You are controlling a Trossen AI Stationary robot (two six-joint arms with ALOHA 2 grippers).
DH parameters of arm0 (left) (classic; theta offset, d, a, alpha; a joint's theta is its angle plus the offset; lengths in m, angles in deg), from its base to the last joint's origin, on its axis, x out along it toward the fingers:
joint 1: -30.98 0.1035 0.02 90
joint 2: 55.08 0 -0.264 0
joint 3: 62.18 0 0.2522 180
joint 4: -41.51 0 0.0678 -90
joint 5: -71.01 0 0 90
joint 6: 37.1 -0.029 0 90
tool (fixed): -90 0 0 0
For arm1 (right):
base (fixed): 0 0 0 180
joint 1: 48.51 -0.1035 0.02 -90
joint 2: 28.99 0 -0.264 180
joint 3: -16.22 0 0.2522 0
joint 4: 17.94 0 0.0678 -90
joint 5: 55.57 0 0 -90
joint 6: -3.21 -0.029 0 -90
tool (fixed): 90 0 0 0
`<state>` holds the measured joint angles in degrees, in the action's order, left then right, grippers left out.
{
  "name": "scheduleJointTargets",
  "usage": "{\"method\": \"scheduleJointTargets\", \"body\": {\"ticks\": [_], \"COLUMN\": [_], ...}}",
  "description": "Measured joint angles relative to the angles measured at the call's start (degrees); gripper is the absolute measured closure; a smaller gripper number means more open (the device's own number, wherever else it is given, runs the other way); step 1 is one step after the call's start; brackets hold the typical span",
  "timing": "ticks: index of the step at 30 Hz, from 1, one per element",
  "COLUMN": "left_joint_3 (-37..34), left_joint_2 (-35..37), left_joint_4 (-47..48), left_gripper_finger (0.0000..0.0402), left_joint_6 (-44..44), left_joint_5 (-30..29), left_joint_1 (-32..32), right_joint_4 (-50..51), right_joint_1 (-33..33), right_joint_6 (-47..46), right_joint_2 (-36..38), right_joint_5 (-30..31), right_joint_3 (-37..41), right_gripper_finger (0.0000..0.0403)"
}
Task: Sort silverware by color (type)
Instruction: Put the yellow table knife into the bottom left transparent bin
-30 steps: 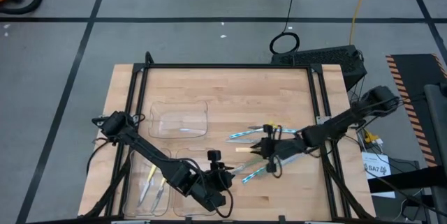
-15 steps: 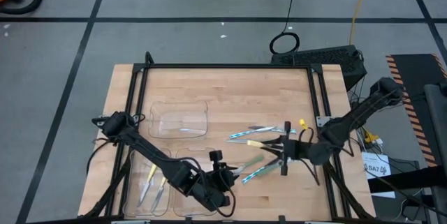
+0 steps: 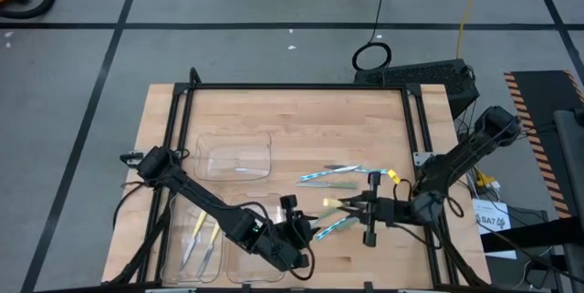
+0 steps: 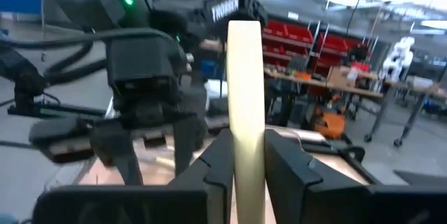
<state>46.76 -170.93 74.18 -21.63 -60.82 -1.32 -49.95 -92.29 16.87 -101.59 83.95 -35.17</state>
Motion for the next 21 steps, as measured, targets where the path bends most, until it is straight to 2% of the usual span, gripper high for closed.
{"method": "scheduleJointTargets", "body": {"ticks": [4, 9, 14, 19, 21], "left_joint_3": [0.0, 0.0, 0.0, 0.1, 0.0], "left_joint_2": [-1.4, -2.8, -4.4, -6.7, -7.3], "left_joint_4": [-1.5, -6.9, -16.2, -25.1, -25.7], "left_gripper_finger": [0.0247, 0.0181, 0.0121, 0.0104, 0.0103], "left_joint_6": [-1.2, -4.3, -9.0, -11.8, -13.1], "left_joint_5": [-1.3, -4.2, -4.5, -4.9, -4.8], "left_joint_1": [0.6, 1.4, 1.4, 2.4, 2.6], "right_joint_4": [-7.9, -16.1, -17.7, -20.5, -21.6], "right_joint_1": [-0.8, -1.6, -1.7, -1.7, -1.7], "right_joint_6": [4.3, 9.6, 11.1, 11.5, 11.8], "right_joint_2": [-3.3, -6.5, -7.8, -8.3, -8.6], "right_joint_5": [0.0, -0.2, -1.3, -4.4, -5.9], "right_joint_3": [0.0, 0.0, 0.0, 0.0, 0.0], "right_gripper_finger": [0.0352, 0.0352, 0.0352, 0.0352, 0.0352]}}
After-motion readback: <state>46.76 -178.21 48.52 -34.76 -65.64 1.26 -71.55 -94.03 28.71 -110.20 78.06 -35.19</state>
